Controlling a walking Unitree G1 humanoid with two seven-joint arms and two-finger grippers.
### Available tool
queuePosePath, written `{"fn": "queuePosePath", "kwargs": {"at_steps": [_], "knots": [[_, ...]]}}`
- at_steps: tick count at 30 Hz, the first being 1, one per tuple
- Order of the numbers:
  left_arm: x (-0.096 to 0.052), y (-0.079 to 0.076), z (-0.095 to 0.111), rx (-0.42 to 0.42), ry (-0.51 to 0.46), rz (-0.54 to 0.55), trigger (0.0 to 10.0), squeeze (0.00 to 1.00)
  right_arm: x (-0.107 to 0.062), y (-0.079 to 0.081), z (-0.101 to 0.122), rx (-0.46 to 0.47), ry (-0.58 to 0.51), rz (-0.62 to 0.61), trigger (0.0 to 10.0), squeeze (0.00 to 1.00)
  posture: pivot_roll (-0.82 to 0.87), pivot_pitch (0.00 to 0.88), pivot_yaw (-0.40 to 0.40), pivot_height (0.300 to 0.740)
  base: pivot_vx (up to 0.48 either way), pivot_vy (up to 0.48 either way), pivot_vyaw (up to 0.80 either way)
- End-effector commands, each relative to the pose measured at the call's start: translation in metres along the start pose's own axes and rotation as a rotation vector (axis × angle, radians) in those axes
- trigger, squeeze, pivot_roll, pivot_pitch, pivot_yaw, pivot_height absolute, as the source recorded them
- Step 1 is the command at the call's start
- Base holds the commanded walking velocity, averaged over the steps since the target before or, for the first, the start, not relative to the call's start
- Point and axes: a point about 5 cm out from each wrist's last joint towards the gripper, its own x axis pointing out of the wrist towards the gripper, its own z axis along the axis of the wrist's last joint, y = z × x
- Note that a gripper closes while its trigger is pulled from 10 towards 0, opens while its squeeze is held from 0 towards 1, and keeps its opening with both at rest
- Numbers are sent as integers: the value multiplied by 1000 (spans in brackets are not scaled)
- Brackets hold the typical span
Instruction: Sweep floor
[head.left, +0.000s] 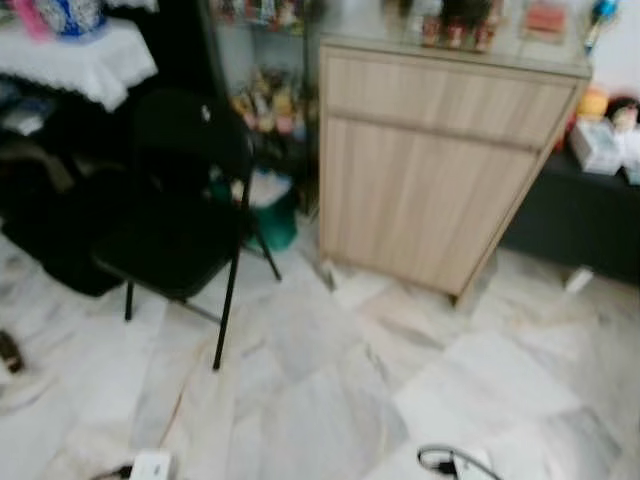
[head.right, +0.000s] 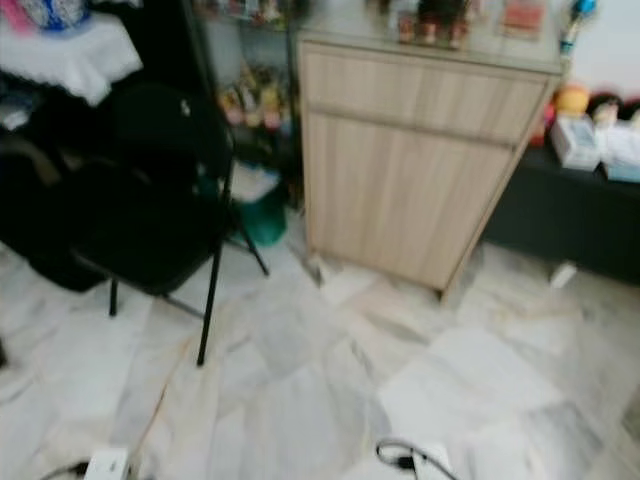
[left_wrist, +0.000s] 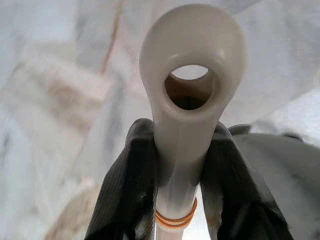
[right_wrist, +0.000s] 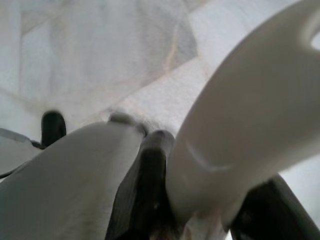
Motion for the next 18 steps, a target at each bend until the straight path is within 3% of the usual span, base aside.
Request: {"fn": "queuePosePath", "kwargs": {"at_steps": [1, 18], "knots": [[-4, -6, -16, -24, 54, -10, 10000, 0, -1, -3, -5, -5, 20, -4, 10000, 0, -74, 67, 10, 740, -315, 0, 800], [-6, -11, -24, -42, 93, 0, 10000, 0, -4, -11, -14, -31, 43, -4, 10000, 0, -71, 83, 0, 740, -317, 0, 800]]}}
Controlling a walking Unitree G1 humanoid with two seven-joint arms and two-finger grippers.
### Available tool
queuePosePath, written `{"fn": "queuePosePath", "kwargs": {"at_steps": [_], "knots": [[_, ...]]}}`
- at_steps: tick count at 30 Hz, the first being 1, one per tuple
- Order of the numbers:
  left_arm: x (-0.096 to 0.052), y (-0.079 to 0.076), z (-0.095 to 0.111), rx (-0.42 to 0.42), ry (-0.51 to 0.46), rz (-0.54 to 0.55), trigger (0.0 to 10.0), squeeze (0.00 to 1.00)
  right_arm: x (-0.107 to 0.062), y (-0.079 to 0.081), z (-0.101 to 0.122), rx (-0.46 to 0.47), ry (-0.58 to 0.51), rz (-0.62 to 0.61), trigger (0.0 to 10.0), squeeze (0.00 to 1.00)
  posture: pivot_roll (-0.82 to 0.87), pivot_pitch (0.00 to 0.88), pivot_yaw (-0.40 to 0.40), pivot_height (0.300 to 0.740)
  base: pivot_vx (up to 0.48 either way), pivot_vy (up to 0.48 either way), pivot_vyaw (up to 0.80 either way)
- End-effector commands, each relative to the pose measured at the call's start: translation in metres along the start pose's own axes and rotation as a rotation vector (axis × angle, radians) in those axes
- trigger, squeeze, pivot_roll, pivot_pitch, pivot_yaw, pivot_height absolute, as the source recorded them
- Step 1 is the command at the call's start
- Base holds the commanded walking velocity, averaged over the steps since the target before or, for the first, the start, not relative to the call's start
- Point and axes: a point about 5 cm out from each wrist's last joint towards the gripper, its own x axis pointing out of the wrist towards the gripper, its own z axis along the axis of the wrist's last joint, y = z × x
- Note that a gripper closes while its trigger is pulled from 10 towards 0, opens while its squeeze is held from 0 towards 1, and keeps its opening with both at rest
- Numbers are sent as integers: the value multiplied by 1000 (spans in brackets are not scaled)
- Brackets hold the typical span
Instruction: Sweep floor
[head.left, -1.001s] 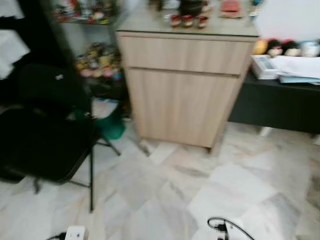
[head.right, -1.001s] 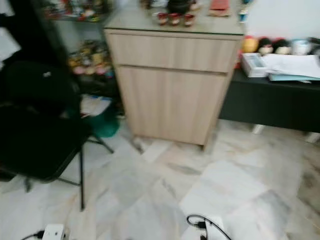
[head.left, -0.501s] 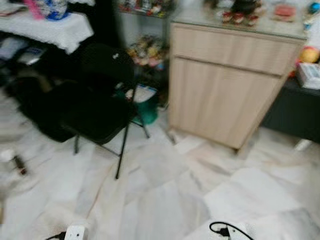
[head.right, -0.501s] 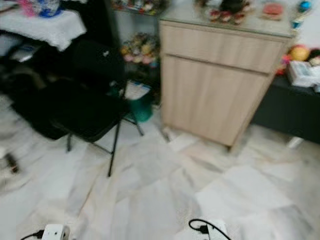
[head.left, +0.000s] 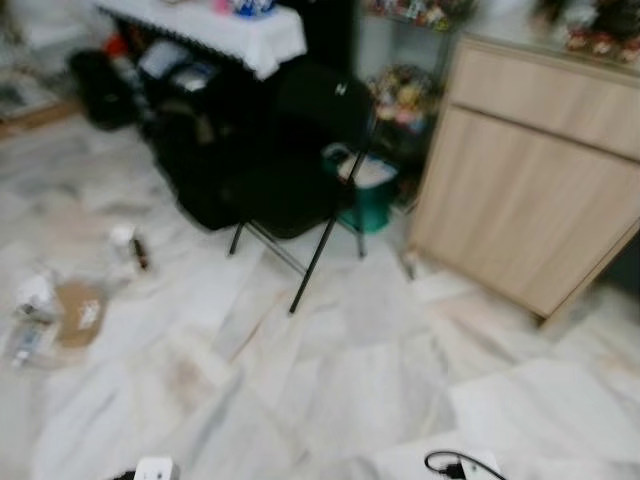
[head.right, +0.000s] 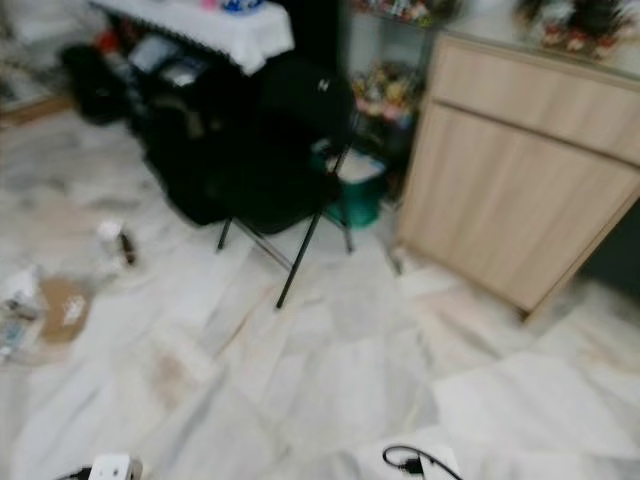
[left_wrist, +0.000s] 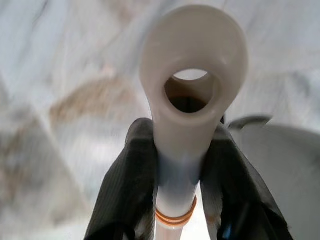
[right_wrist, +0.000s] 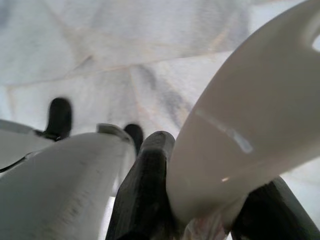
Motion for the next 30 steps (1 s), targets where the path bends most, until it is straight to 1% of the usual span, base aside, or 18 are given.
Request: {"fn": "queuePosePath", "kwargs": {"at_steps": [1, 3, 9, 13, 14, 15, 17, 20, 22, 23, 25, 27, 30], "knots": [[-4, 1, -12, -15, 52, 7, 10000, 0, -2, 1, -13, 1, 42, 6, 10000, 0, -71, 83, 0, 740, -307, 0, 800], [-4, 2, -13, -19, 56, 12, 10000, 0, -2, 1, -14, -1, 43, 7, 10000, 0, -68, 85, -4, 740, -277, 0, 800], [-5, 5, -16, -21, 80, 34, 10000, 0, -2, 3, -13, -7, 43, 10, 10000, 0, -67, 88, -5, 740, 0, 0, 800], [-5, 6, -16, -46, 80, 42, 10000, 0, -1, 6, -11, 16, 41, 9, 10000, 0, -69, 92, -7, 740, 0, 0, 700], [-5, 8, -17, -47, 97, 49, 10000, 0, -1, 6, -10, 40, 39, 5, 10000, 0, -69, 93, -8, 740, 0, 0, 0], [-5, 8, -18, -46, 106, 53, 10000, 0, 0, 6, -9, 44, 37, 4, 10000, 0, -69, 93, -8, 740, 0, 0, 0], [-6, 10, -20, -65, 120, 56, 10000, 0, 0, 8, -8, 39, 35, 10, 10000, 0, -71, 92, -6, 740, 0, 0, 0], [-5, 9, -19, -65, 115, 54, 10000, 0, 0, 9, -6, 27, 31, 15, 10000, 0, -74, 85, 1, 740, 0, 0, 0], [-4, 8, -18, -58, 113, 56, 10000, 0, 2, 16, -1, -1, 24, 23, 10000, 0, -81, 81, 7, 740, 263, 0, 800], [-4, 8, -18, -58, 113, 56, 10000, 0, 2, 16, -1, -1, 24, 23, 10000, 0, -81, 81, 7, 740, 270, 0, 800], [-4, 8, -16, -50, 111, 58, 10000, 0, 3, 19, 1, 30, 17, 21, 10000, 0, -84, 78, 12, 740, 283, 0, 800], [-4, 8, -16, -48, 108, 57, 10000, 0, 3, 19, 2, 37, 14, 19, 10000, 0, -84, 78, 12, 740, 285, 0, 638], [-4, 8, -15, -53, 104, 55, 10000, 0, 3, 18, 2, 48, 19, 3, 10000, 0, -84, 74, 13, 740, 285, 0, 0]]}}
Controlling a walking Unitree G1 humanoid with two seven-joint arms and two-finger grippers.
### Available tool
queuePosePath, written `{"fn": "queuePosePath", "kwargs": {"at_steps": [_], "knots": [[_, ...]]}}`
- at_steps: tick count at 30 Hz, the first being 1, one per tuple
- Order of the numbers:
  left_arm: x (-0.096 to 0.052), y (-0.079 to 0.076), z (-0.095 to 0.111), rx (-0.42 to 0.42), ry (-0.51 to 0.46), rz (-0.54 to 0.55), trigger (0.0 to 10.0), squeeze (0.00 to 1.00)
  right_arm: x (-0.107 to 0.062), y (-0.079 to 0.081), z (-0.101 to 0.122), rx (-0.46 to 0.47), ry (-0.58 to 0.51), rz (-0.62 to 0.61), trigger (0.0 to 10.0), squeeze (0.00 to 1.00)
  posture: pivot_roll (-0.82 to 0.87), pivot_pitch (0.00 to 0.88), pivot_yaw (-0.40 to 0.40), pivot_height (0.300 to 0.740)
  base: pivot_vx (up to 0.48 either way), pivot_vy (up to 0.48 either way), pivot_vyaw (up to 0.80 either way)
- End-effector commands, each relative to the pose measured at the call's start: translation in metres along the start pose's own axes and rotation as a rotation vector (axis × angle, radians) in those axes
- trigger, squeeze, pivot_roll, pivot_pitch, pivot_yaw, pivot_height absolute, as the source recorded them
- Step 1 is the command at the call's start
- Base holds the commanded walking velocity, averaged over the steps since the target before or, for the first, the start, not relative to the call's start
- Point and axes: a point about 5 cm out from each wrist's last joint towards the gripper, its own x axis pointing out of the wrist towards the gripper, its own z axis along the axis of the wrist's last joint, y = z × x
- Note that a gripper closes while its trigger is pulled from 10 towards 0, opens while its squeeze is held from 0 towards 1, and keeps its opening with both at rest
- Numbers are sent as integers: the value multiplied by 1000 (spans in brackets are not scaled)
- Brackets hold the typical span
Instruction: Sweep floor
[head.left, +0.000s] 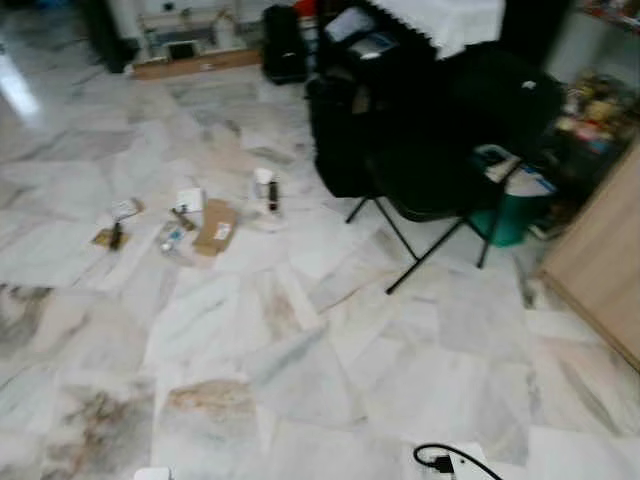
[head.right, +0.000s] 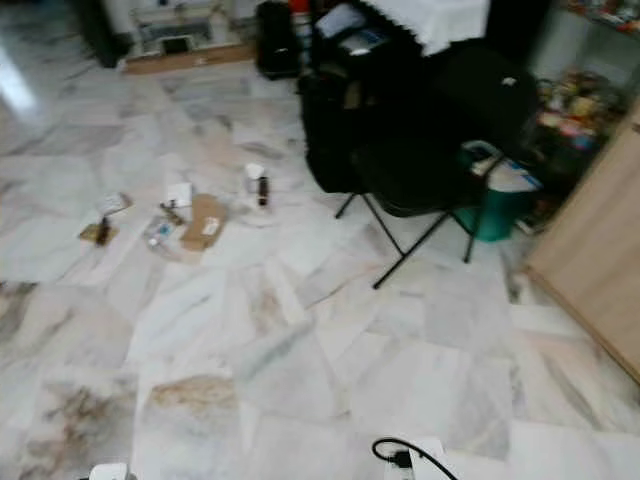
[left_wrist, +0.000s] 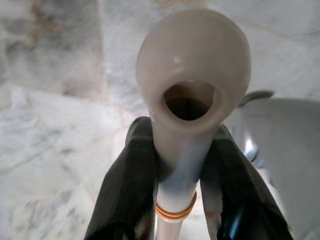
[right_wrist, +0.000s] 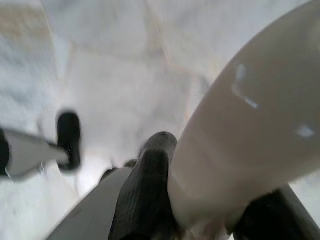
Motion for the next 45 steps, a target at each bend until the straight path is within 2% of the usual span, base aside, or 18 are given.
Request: {"fn": "queuePosePath", "kwargs": {"at_steps": [1, 5, 12, 20, 28, 37, 45], "knots": [[1, -4, 0, -7, 15, -11, 10000, 0, -2, -5, -13, 38, 42, -21, 10000, 0, -88, 62, 16, 740, 277, 0, 0], [1, -4, 0, -5, 18, -13, 10000, 0, -3, -7, -12, 21, 36, -21, 10000, 0, -91, 51, 16, 740, 280, 0, 0], [1, -6, -2, -18, 19, -14, 10000, 0, -2, -8, -11, -26, 33, -18, 10000, 0, -86, 39, 8, 740, 283, 0, 681], [1, -6, -1, -22, 13, -15, 10000, 0, -3, -11, -12, -1, 29, -32, 10000, 0, -76, 28, 4, 740, 275, 0, 800], [2, -3, 7, -26, -17, -10, 10000, 0, -3, -13, -10, 27, 27, -40, 10000, 0, -66, 44, 1, 740, 274, 0, 0], [5, -10, 16, -29, -62, -24, 10000, 0, -3, -16, -9, 45, 21, -44, 10000, 0, -66, 65, 2, 740, 274, 0, 0], [5, -10, 19, -29, -78, -24, 10000, 0, -4, -20, -10, 49, 24, -51, 10000, 0, -58, 76, -5, 740, 272, 0, 0]]}}
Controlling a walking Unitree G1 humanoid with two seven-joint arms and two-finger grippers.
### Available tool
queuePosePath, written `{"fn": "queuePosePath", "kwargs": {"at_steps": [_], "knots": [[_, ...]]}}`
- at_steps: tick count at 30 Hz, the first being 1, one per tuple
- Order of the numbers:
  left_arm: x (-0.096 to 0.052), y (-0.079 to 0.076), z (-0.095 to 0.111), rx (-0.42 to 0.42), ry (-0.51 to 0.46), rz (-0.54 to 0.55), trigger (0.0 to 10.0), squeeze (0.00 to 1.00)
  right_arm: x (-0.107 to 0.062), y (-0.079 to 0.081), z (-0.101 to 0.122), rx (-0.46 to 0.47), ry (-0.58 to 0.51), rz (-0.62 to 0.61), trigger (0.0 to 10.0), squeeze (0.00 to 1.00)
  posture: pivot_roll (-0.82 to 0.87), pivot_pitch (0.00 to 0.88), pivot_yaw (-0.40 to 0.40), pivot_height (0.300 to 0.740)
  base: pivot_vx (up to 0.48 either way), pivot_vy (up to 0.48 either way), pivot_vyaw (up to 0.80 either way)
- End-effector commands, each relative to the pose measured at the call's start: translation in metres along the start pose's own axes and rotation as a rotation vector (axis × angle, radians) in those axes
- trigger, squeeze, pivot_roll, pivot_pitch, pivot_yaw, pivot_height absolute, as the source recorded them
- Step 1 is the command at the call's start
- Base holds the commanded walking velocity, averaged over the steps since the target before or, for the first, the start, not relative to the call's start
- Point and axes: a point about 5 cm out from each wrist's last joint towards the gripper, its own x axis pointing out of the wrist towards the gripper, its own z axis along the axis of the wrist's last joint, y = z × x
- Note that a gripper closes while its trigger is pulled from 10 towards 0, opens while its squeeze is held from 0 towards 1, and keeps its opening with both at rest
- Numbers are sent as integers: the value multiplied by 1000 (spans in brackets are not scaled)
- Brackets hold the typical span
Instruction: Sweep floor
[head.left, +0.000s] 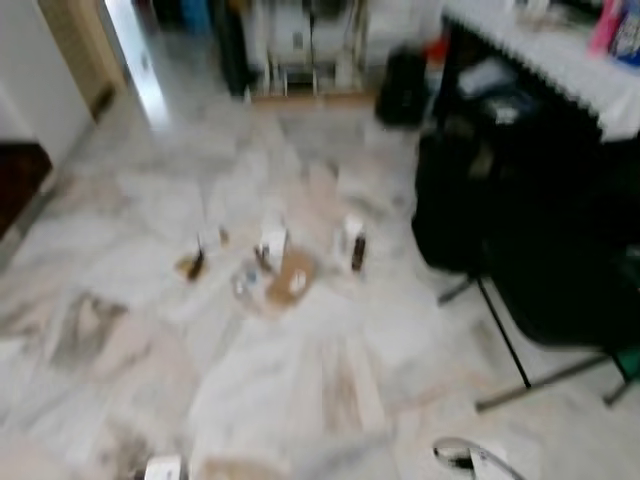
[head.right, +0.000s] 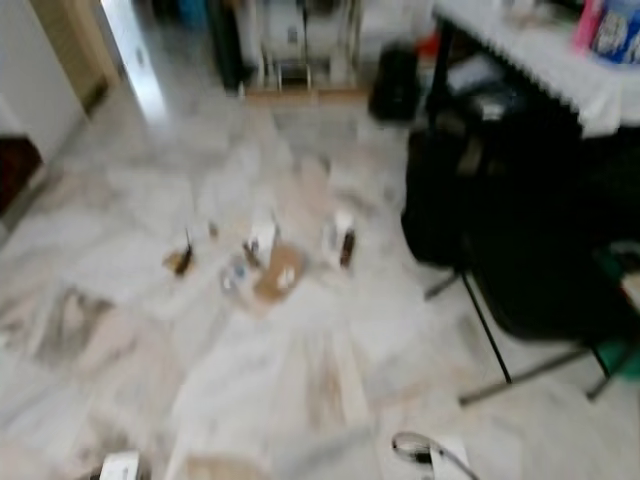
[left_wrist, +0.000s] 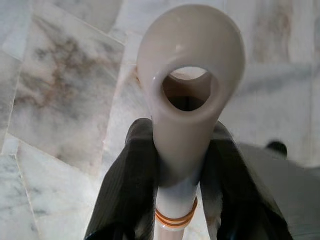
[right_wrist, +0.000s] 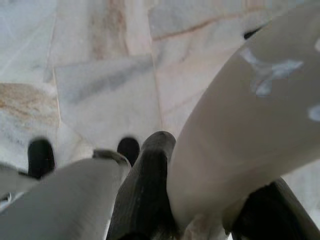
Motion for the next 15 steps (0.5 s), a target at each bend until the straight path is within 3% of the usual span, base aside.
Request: {"fn": "queuePosePath", "kwargs": {"at_steps": [1, 4, 10, 15], "knots": [[-1, 6, -1, -15, 0, 18, 10000, 0, 1, 5, 1, 1, -5, 17, 10000, 0, -59, 78, -7, 740, 274, 0, 0], [-1, 5, 1, -20, -10, 20, 10000, 0, 1, 6, 3, 24, -20, 25, 10000, 0, -59, 78, -7, 740, 276, 0, 0], [0, 1, 2, -20, -18, 13, 10000, 0, 1, 7, 4, -20, -15, 33, 10000, 0, -57, 82, -11, 740, 276, 0, 0], [-1, 2, -1, -23, -12, 11, 10000, 0, 2, 13, 6, 5, -28, 46, 10000, 0, -60, 84, -11, 740, 274, 0, 345]]}}
